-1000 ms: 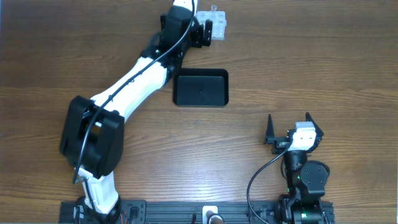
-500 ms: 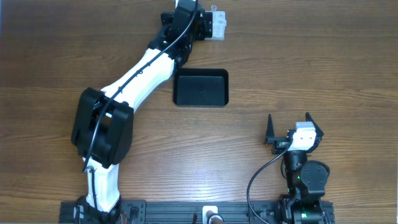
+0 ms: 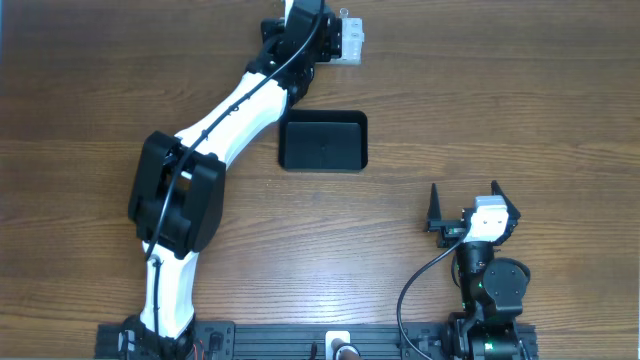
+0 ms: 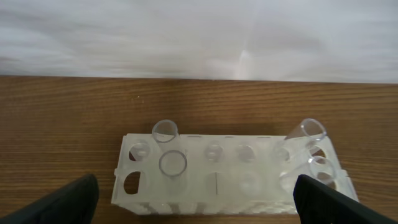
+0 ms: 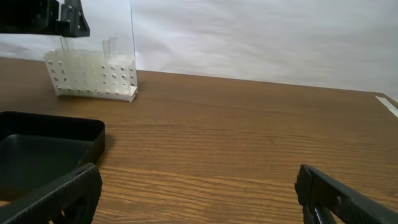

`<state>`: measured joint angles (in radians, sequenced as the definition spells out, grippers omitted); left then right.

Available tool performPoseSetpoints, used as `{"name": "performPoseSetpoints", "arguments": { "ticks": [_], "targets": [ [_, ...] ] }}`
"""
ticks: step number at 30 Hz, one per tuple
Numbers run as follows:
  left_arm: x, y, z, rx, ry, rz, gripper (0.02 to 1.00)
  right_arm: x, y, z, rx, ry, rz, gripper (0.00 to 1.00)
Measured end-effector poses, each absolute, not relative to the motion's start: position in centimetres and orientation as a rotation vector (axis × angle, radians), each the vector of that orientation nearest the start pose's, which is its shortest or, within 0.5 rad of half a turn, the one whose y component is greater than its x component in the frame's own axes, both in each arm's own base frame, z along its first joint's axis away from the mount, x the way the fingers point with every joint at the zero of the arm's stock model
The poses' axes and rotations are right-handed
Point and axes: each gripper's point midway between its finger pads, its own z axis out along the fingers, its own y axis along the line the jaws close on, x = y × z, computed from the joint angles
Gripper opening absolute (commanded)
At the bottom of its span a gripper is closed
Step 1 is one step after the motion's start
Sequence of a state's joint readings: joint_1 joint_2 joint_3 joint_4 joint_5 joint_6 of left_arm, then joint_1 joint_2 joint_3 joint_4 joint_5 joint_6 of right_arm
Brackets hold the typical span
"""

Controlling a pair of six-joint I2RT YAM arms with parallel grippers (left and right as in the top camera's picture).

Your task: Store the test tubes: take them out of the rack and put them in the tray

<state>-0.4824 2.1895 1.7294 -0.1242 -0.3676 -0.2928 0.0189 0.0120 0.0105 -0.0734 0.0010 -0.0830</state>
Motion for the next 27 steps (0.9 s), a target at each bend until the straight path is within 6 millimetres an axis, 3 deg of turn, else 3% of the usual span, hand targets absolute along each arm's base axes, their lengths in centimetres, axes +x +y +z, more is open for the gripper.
{"name": "performPoseSetpoints", "arguments": {
  "ticks": [27],
  "targets": [
    [58.7,-22.7,12.3,-0.073,2.14,-0.062,0.906,24.6,0.4,15.8,-0.083,1.644,-0.049,0.991]
  ]
}}
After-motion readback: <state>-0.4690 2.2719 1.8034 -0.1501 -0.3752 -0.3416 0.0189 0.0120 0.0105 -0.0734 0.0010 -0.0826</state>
